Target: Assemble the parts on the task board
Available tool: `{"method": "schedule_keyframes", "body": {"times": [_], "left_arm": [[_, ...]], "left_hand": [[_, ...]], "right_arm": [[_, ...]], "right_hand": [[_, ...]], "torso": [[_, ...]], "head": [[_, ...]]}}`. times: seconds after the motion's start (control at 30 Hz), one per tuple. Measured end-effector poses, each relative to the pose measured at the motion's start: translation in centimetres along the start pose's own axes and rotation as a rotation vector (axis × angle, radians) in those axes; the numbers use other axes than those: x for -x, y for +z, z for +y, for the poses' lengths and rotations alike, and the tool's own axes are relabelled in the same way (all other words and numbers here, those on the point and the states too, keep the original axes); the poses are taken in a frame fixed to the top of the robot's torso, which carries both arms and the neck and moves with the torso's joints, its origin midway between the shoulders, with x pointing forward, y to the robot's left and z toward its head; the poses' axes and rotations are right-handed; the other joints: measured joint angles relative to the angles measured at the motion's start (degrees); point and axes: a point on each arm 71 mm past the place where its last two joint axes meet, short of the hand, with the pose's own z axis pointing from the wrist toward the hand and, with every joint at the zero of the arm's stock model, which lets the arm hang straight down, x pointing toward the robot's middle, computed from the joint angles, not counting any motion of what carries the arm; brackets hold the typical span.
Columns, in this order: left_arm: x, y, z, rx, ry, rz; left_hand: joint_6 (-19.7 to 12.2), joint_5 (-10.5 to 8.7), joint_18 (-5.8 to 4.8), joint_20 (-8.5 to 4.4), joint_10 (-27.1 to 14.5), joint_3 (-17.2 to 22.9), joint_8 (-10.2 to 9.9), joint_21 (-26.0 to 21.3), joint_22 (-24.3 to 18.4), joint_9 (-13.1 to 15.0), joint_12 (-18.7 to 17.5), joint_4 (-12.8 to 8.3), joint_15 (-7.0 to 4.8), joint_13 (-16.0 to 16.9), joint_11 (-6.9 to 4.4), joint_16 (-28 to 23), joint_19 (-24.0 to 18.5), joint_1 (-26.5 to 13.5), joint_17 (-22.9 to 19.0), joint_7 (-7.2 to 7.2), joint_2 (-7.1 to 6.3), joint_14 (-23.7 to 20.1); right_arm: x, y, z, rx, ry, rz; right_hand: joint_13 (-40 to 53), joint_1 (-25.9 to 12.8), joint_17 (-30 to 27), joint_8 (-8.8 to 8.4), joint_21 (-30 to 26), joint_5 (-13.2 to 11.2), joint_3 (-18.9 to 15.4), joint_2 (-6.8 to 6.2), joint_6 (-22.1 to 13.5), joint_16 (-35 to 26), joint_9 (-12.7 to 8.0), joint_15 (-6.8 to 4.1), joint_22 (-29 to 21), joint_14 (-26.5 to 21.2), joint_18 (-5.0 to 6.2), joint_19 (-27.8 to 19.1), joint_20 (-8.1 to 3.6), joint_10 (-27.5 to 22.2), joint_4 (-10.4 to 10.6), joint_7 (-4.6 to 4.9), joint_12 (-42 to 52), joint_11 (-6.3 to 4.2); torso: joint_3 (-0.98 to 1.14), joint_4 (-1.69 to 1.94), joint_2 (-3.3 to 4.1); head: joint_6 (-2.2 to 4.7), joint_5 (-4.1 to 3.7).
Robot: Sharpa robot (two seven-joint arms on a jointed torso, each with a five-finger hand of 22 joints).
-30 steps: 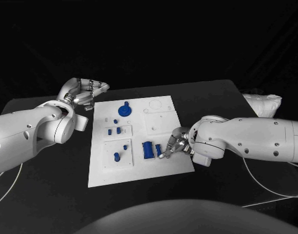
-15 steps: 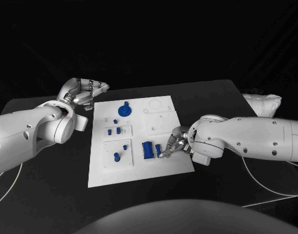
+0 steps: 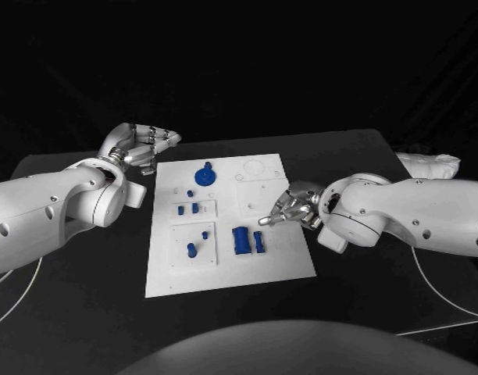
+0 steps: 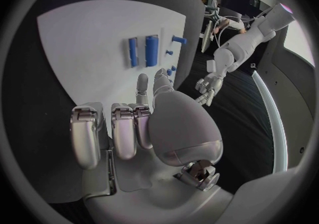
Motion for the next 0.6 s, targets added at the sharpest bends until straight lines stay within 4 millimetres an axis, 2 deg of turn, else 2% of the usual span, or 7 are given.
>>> {"method": "schedule_keyframes", "body": {"times": [0.17, 0.23, 0.27, 0.33, 0.37, 0.5, 0.6], "left_arm": [[-0.4, -0.1, -0.3, -0.018, -0.004, -0.001], [-0.6, -0.2, -0.5, -0.028, -0.007, -0.005], [-0.7, -0.3, -0.5, -0.035, -0.01, -0.009], [-1.0, -0.5, -0.7, -0.048, -0.016, -0.015], [-1.1, -0.5, -0.7, -0.054, -0.019, -0.019], [-1.7, -1.1, -0.8, -0.081, -0.044, -0.034], [-2.4, -1.7, -0.7, -0.096, -0.076, -0.04]], "left_hand": [[0.0, 0.0, 0.0, 0.1, 0.0, -0.19, 0.0, -0.48, 0.0, 0.02, 0.0, 0.19, 0.15, 0.03, 0.0, -0.48, -0.17, -0.01, -0.5, 0.0, 0.01, -0.2], [0.0, 0.0, 0.05, 0.06, 0.0, -0.59, 0.0, -2.35, 0.0, 0.05, 0.0, 0.21, 0.1, 0.08, 0.0, -1.9, -1.72, -0.44, -2.13, 0.0, 0.43, -1.49], [0.0, 0.0, 0.96, 0.09, 0.0, -1.06, 0.0, -4.88, 0.0, 0.05, 0.0, 0.1, 0.12, 0.08, 0.0, -4.1, -3.57, -0.69, -4.68, 0.0, 0.69, -3.18], [0.0, 0.0, 3.21, 0.25, 0.0, -1.94, 0.23, -14.9, 0.0, 0.05, 0.0, 0.01, 0.28, 0.08, 0.0, -13.01, -10.82, -1.16, -14.49, 0.0, 1.16, -9.9], [0.0, 0.0, 4.28, 0.42, 0.0, -2.33, 0.23, -21.46, -0.25, 0.05, 0.0, 0.02, 0.43, 0.08, 0.0, -18.29, -15.48, -1.33, -19.88, 0.0, 1.32, -13.88], [-0.74, 0.0, 6.24, 1.96, -0.43, -3.92, 0.23, -42.08, -6.39, 0.02, 0.0, -0.35, 1.94, 0.08, 0.85, -33.19, -28.66, -3.14, -31.76, 0.73, 1.54, -25.56], [-2.2, -0.89, 6.26, 3.8, -2.29, -3.95, 0.22, -50.79, -11.94, -0.2, 0.0, -0.28, 4.04, -0.06, 2.25, -41.09, -34.31, -5.27, -37.4, 1.68, 0.17, -33.06]], "right_arm": [[1.1, 0.5, 1.9, 0.186, 0.129, -0.095], [1.4, 0.8, 2.6, 0.251, 0.17, -0.127], [1.7, 1.1, 3.0, 0.292, 0.194, -0.148], [2.0, 1.4, 3.7, 0.353, 0.225, -0.177], [2.2, 1.6, 4.0, 0.38, 0.239, -0.19], [2.9, 2.1, 5.0, 0.488, 0.295, -0.229], [3.2, 2.3, 5.7, 0.556, 0.337, -0.241]], "right_hand": [[0.0, 0.61, 0.0, -5.77, -0.08, 2.44, -0.36, 0.61, -5.58, 0.0, -4.39, 3.34, 0.0, -0.02, 0.01, 0.01, 2.69, 0.01, 0.36, 3.64, 0.0, 3.77], [0.0, 1.23, -0.01, -7.29, -7.78, 2.96, -0.96, 0.62, -7.32, -2.94, -6.51, 4.16, -0.01, -0.07, 1.32, -3.22, 3.77, -1.45, 0.96, 4.24, -0.37, 4.64], [-0.08, 1.7, -0.59, -7.84, -15.02, 3.37, -1.32, 1.12, -8.23, -7.96, -7.41, 4.58, -0.01, -3.45, 3.22, -9.35, 4.14, -7.88, 1.34, 4.35, -4.88, 5.04], [-13.32, 2.05, -16.67, -9.45, -36.77, 4.41, -2.23, 1.98, -11.21, -28.82, -9.34, 5.91, -3.96, -23.54, 7.47, -30.14, 4.95, -29.55, 3.17, 5.23, -29.58, 5.39], [-17.82, 1.69, -21.56, -10.11, -44.32, 4.72, -2.79, 1.92, -12.44, -36.22, -10.19, 6.77, -6.47, -29.06, 8.05, -35.18, 5.4, -33.65, 3.95, 5.85, -38.84, 6.21], [-34.25, -2.01, -36.34, -13.0, -64.64, 4.82, -5.68, 0.97, -19.45, -56.38, -14.53, 12.55, -18.75, -42.31, 7.13, -46.52, 9.35, -42.75, 6.46, 7.94, -59.24, 12.03], [-42.46, -7.29, -43.75, -16.29, -75.34, 3.37, -7.86, 1.25, -28.09, -65.38, -18.51, 14.84, -26.67, -50.79, 6.7, -53.84, 10.97, -50.37, 6.88, 7.39, -67.37, 14.33]], "torso": [[0.02, 0.04, 0.01], [0.03, 0.01, 0.02], [0.05, -0.01, 0.02], [0.05, -0.03, 0.02], [0.05, -0.04, 0.03], [0.06, -0.03, 0.04], [0.06, 0.03, 0.06]], "head": [[0.69, 1.9], [1.55, 2.79], [1.97, 3.16], [2.98, 3.79], [3.4, 4.02], [5.22, 4.94], [6.44, 5.37]]}}
